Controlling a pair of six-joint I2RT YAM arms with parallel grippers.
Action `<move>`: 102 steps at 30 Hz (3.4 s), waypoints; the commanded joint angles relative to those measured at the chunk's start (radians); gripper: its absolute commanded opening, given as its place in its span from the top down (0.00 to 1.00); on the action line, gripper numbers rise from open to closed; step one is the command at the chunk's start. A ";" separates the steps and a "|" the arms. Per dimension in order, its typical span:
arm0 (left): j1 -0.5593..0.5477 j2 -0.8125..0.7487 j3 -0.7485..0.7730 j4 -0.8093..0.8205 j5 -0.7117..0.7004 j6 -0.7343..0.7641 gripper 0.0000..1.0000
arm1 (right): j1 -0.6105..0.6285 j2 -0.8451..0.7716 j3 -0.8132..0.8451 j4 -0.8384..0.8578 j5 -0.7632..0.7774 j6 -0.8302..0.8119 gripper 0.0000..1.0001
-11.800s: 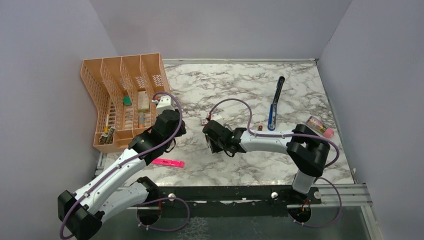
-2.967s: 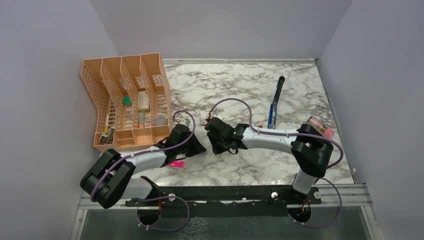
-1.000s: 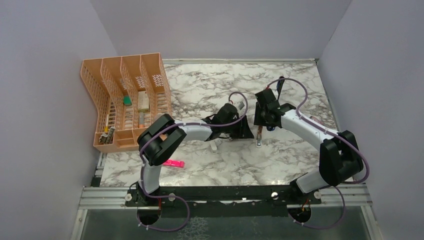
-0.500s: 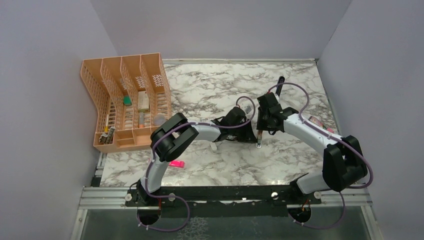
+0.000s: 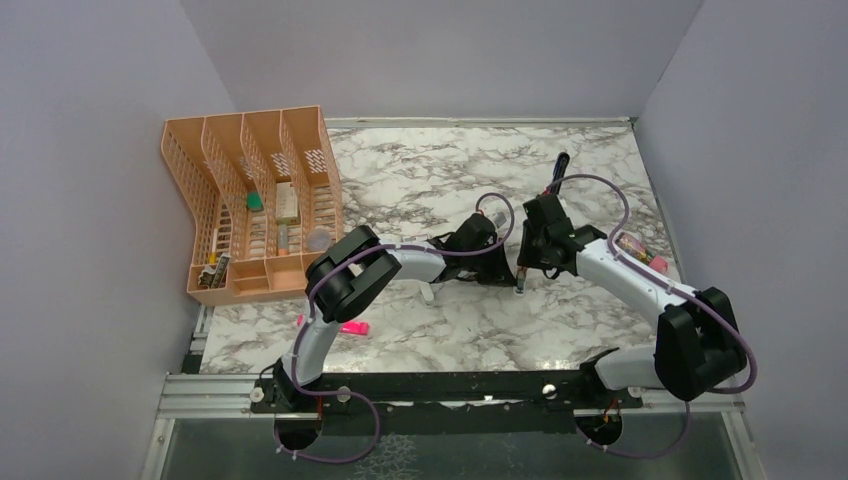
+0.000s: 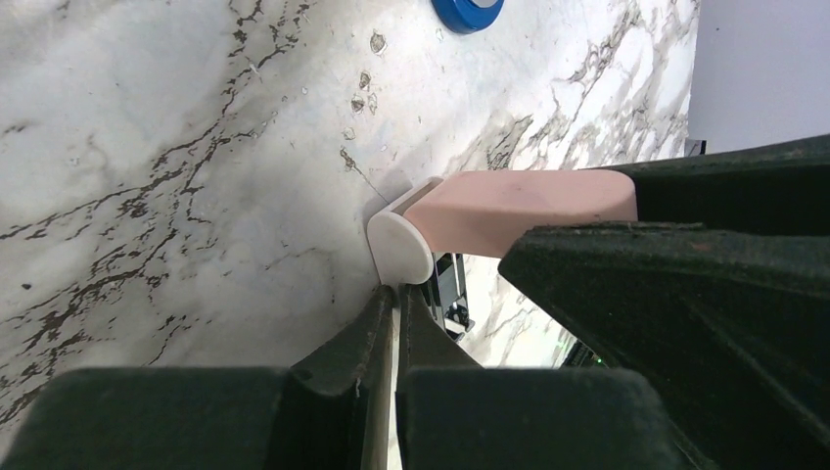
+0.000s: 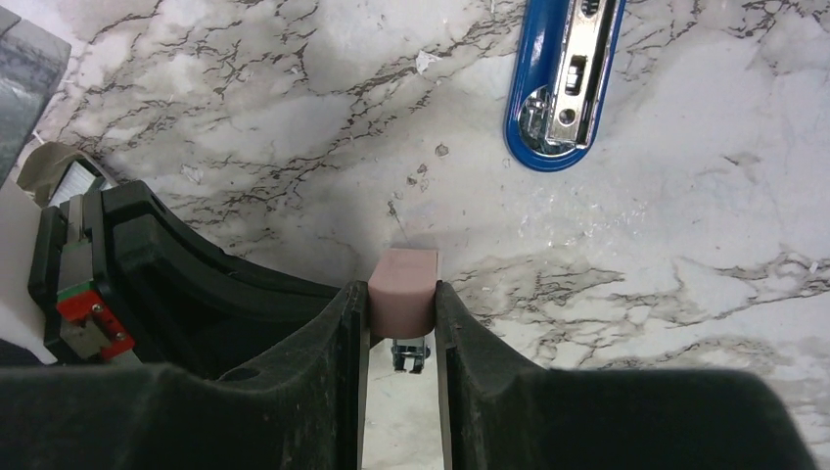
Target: Load the staples into the stapler
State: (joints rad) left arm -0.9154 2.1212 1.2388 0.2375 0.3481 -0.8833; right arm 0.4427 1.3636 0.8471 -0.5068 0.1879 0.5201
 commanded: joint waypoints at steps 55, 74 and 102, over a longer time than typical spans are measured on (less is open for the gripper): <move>-0.005 -0.075 -0.019 -0.063 -0.103 0.056 0.89 | 0.034 -0.179 -0.069 -0.148 0.022 0.148 0.58; -0.005 -0.146 -0.039 -0.108 -0.174 0.093 0.91 | 0.034 -0.023 -0.166 -0.073 -0.072 0.159 0.73; -0.006 -0.178 -0.068 -0.108 -0.207 0.104 0.91 | 0.031 -0.110 -0.032 -0.171 0.057 0.132 0.67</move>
State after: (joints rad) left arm -0.9169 1.9842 1.1847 0.1242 0.1684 -0.7975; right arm 0.4747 1.2472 0.8040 -0.6289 0.2070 0.6796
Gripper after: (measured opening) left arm 0.093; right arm 0.385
